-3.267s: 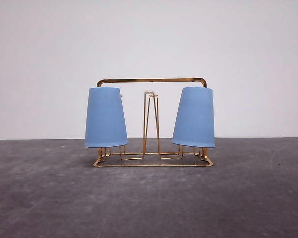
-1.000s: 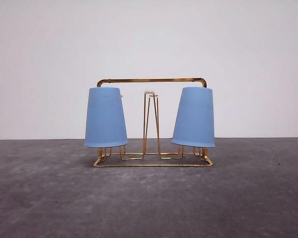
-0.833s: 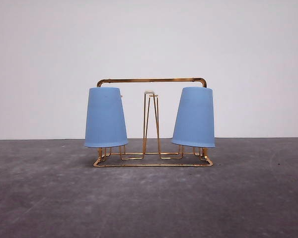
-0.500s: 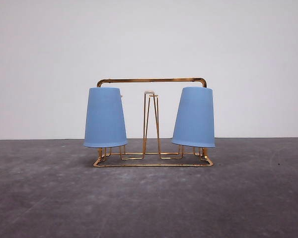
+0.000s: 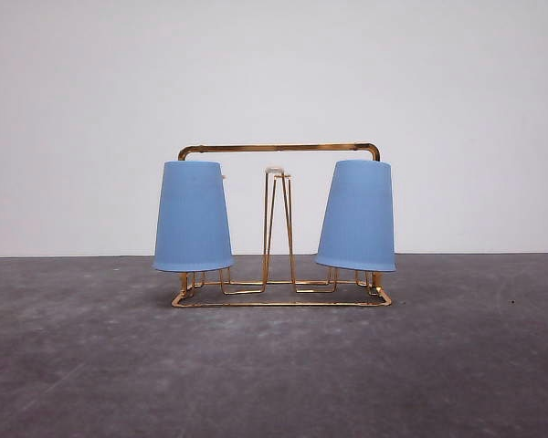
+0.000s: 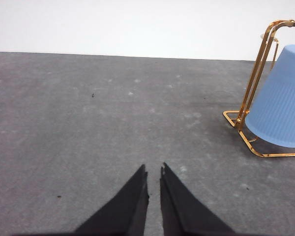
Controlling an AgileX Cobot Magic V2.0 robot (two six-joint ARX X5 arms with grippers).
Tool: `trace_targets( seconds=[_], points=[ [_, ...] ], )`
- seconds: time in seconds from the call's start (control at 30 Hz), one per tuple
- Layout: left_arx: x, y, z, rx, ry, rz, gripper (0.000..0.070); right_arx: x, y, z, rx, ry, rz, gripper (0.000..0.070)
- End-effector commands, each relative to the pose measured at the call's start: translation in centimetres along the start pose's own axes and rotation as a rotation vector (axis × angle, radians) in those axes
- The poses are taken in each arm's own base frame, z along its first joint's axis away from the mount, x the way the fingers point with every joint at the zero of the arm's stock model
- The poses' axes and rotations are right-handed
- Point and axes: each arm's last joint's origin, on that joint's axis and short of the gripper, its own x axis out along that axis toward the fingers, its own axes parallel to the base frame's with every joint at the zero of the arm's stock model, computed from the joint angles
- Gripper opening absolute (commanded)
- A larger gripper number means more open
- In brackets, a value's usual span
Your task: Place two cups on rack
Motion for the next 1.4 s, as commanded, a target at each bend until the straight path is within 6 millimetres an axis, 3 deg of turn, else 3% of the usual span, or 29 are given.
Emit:
trace_targets(
  seconds=[0.0,1.37],
  points=[
    [0.13,0.02,-0.37,-0.002,0.002,0.0,0.0026,0.03,0.0,-0.01,-0.004,-0.01,-0.001,0.0016],
    [0.13,0.02,-0.37,-0.002,0.002,0.0,0.0026,0.03,0.0,-0.01,-0.004,-0.01,-0.001,0.0016]
  ],
)
